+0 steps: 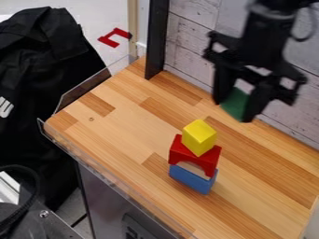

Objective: Put the green stack to the right side of the table

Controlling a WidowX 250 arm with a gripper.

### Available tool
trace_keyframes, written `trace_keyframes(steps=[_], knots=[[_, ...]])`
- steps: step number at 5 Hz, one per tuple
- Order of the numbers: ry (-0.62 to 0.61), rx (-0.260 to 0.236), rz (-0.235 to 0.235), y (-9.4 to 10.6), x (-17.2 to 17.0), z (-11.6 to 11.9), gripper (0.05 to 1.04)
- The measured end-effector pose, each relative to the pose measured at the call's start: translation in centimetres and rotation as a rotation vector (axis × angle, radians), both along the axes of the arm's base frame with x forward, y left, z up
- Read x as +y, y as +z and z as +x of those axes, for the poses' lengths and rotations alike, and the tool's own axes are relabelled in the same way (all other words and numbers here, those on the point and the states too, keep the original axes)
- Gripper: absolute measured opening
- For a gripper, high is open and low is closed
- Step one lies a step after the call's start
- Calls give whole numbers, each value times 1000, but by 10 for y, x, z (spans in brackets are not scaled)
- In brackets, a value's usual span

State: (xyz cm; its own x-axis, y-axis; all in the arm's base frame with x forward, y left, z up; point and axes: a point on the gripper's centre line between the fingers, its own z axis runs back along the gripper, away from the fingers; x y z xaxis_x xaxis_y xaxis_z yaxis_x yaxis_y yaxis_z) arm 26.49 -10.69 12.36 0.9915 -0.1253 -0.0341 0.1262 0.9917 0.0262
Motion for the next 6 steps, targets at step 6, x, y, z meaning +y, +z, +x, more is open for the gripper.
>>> trace_keyframes(steps=[6], knots=[[181, 173, -104, -127, -61, 30, 521]])
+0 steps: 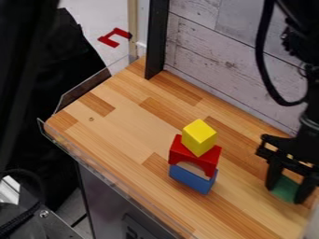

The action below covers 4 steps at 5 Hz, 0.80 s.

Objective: Put the green stack to the right side of the table

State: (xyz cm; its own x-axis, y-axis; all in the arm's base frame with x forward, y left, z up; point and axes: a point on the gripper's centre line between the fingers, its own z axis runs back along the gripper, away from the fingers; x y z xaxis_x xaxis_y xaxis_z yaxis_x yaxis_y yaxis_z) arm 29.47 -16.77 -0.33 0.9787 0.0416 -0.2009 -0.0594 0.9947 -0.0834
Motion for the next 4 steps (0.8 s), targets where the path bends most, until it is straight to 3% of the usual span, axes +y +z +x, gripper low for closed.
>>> trace_keyframes(steps=[3, 4], knots=[[-22, 22, -10, -10, 24, 9, 522], [-27, 43, -7, -19, 23, 7, 575]])
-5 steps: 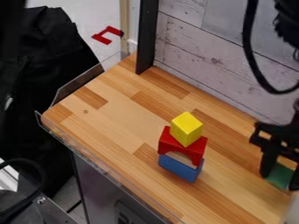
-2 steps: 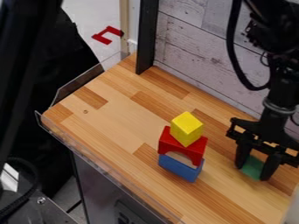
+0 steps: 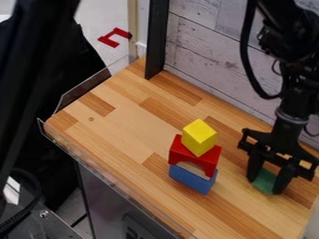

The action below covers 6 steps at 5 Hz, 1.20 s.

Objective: Put the green stack to the right side of the table

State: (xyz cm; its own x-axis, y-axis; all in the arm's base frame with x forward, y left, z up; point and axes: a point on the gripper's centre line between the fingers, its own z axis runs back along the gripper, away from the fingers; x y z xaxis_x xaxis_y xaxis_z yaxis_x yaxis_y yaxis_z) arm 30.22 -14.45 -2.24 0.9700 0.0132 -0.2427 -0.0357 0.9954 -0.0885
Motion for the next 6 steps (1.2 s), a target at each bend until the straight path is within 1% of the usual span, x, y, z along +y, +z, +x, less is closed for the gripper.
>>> trace_keyframes(steps=[1, 2, 3, 4, 5, 6], knots=[[-2, 3, -1, 0, -1, 1, 891], [28, -27, -2, 10, -1, -4, 1005], [69, -150, -6, 57, 0, -3, 1000], [69, -242, 37, 105, -1, -13, 1000], [52, -254, 63, 118, 3, -20, 1000], [65, -210, 84, 112, 10, -28, 1000]])
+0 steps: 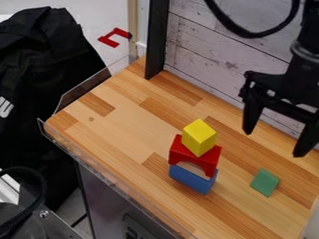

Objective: Put the green stack to the right side of the table

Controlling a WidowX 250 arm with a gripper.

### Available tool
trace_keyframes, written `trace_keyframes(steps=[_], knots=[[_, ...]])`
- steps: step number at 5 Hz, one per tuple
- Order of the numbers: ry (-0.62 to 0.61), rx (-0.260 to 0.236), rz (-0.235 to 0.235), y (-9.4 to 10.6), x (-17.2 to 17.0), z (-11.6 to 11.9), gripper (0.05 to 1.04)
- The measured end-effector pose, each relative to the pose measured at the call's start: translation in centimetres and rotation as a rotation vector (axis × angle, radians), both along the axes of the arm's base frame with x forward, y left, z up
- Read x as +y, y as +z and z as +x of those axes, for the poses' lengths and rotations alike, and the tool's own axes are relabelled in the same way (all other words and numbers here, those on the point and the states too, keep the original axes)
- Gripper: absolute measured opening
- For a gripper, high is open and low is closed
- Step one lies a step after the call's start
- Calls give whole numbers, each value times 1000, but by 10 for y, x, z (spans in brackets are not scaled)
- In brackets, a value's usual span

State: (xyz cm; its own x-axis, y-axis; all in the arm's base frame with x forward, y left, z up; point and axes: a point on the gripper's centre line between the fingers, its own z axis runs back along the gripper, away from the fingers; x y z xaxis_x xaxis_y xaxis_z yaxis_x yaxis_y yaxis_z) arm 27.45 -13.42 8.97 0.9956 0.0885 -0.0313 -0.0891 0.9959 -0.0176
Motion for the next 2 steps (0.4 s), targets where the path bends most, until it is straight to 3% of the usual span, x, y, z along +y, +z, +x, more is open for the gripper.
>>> trace_keyframes(steps=[2], knots=[[43, 6, 4, -3, 18, -4, 1000]])
